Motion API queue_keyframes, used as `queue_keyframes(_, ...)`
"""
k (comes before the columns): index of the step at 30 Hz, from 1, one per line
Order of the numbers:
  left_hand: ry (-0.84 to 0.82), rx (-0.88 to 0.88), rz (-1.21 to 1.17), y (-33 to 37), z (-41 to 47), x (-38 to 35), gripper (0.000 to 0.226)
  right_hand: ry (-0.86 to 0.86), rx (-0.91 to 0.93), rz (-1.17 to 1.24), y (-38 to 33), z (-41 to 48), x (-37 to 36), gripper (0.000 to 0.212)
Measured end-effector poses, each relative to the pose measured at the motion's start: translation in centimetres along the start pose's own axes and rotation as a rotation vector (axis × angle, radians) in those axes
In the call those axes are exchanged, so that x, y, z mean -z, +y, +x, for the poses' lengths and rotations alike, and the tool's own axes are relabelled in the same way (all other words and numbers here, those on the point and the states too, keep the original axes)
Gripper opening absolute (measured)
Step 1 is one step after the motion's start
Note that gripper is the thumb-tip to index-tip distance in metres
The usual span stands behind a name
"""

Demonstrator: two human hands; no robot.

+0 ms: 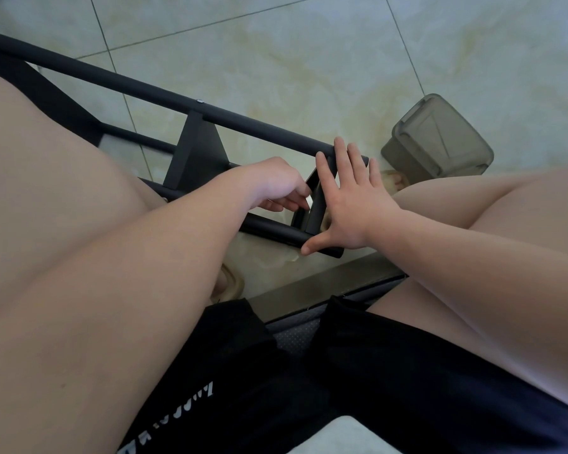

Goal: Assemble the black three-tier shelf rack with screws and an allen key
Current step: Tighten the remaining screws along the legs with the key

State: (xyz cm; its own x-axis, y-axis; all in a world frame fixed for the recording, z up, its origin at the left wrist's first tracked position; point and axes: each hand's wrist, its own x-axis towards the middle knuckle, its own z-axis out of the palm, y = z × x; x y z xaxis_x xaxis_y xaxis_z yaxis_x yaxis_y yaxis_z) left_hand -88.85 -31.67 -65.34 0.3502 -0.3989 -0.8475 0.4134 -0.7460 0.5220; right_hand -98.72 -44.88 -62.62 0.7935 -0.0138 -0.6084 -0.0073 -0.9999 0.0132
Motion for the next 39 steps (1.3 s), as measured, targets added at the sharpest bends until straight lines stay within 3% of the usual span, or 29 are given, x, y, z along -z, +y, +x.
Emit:
queue_keyframes(22, -0.089, 0.042, 0.040, 0.0, -0.6, 0.0, 0.016, -0.012, -0.008, -0.014, 0.0, 0.1, 0.0, 0.160)
queue_keyframes(39, -0.122, 0.014, 0.222, -0.5, -1.1, 1.0, 0.016, -0.026, -0.007, -0.005, 0.2, 0.2, 0.0, 0.160)
